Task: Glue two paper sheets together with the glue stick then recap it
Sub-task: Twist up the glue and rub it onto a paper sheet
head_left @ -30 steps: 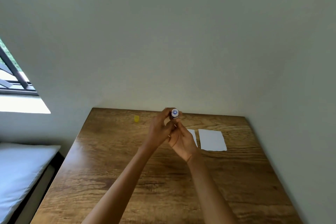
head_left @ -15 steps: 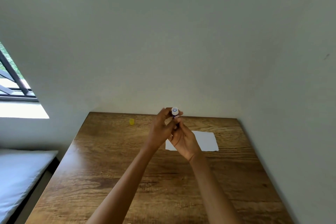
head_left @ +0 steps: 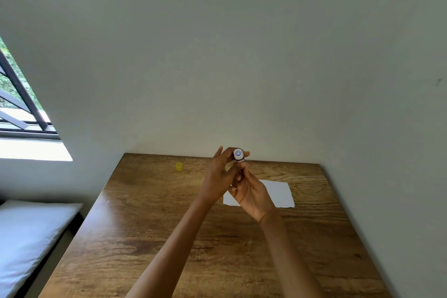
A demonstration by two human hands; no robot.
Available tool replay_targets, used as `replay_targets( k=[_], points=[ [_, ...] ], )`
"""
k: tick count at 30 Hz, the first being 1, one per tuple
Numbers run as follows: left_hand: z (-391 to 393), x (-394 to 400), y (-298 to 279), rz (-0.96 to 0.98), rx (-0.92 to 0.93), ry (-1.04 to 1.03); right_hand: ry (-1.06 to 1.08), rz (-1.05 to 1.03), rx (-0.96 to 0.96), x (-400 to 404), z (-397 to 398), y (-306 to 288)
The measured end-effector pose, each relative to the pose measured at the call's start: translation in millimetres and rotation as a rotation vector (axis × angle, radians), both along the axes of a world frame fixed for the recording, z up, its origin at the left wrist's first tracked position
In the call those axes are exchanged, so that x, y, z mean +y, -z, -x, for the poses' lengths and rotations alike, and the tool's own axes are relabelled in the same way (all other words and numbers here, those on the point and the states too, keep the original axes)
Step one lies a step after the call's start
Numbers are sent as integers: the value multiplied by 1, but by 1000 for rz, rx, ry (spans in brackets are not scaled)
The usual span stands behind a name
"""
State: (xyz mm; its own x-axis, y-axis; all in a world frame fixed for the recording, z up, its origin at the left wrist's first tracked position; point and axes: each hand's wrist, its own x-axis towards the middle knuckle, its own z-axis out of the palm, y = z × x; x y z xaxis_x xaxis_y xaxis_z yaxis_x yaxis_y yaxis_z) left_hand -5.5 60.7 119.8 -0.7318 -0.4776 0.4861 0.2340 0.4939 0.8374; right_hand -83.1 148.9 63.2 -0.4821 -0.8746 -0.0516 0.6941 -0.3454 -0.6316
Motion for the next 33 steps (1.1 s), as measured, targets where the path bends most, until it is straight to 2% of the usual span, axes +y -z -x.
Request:
replay_targets(
  k=[5, 10, 17, 22, 28, 30, 33],
  points=[
    [0, -4, 3, -42, -32, 45, 39, 5, 63, 2, 2, 2],
    [1, 1, 6, 87, -75, 82, 40, -142, 28, -3, -1, -3],
    [-8, -2, 8, 48, -66, -5, 66, -33, 22, -1, -7, -1],
    [-12, 3, 10, 131, -70, 26, 51, -201, 118, -4, -12, -6],
    [-16, -5, 5, 66, -74, -2, 18, 2, 63, -3, -19, 1],
    [-18, -3, 2, 24, -63, 21, 1, -15, 53, -1, -18, 0],
    [-17, -1, 2, 57, -54, 68, -2, -68, 48, -3, -16, -3]
  ],
)
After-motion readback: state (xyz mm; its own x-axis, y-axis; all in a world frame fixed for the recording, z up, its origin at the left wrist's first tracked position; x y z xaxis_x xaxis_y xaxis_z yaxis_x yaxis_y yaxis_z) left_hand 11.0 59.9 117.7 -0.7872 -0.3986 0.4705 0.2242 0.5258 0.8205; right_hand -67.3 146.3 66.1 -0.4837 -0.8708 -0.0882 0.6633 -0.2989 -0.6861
